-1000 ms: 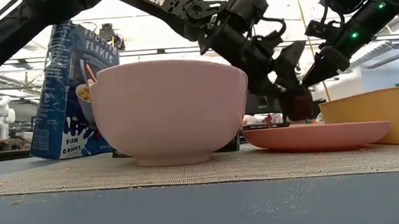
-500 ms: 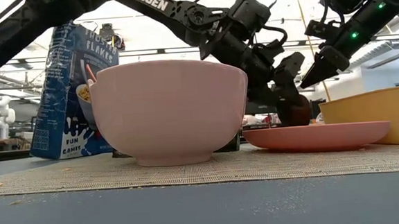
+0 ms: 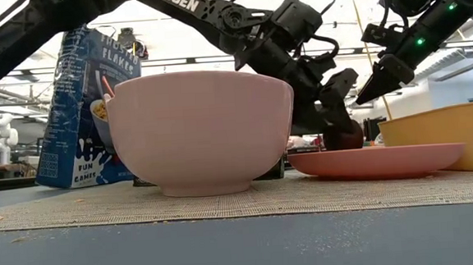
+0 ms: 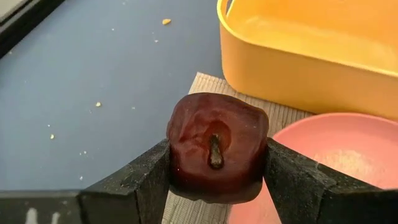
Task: Arrange a breakfast setting
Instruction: Put the apple on the top right of the gray mat, then put the orange spoon on the left of the gray mat
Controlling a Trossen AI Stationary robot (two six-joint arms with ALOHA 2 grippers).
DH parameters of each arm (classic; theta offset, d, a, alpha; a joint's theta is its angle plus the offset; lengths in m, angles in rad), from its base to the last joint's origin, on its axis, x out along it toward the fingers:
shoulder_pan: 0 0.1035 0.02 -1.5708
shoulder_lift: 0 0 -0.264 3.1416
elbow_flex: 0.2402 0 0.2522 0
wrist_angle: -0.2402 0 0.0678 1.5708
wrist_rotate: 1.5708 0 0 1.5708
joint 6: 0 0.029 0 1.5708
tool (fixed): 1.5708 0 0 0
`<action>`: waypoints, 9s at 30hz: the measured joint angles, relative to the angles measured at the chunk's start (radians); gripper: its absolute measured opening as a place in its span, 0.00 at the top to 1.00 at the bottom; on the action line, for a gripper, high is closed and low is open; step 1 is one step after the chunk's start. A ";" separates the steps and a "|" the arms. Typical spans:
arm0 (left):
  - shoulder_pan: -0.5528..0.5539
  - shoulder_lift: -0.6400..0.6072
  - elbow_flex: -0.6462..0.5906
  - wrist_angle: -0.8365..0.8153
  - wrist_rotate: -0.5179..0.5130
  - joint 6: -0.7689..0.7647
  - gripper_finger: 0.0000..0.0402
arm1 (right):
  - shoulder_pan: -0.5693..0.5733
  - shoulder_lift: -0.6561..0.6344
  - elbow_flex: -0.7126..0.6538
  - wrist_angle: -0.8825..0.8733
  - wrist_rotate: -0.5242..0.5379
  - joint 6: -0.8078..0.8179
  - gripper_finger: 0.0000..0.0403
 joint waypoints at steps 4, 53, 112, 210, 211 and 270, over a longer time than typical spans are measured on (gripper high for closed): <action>0.000 0.000 0.000 -0.021 0.018 -0.001 0.42 | 0.000 0.000 0.000 0.000 0.000 0.000 0.19; -0.003 0.000 -0.001 0.002 0.103 -0.087 0.40 | 0.000 0.000 0.000 -0.001 0.000 -0.003 0.19; 0.017 -0.129 -0.001 0.105 0.103 -0.060 0.21 | 0.000 0.000 -0.001 -0.001 0.000 0.000 0.19; 0.043 -0.731 -0.288 -1.223 0.170 -0.507 0.21 | 0.001 0.003 -0.001 0.009 -0.001 0.000 0.19; 0.043 -0.731 -0.288 -1.215 0.167 -0.493 0.21 | 0.001 0.003 -0.001 0.009 -0.001 0.000 0.19; 0.029 -0.731 -0.515 -1.149 0.242 -0.475 0.56 | 0.001 0.003 -0.001 0.008 -0.001 0.000 0.19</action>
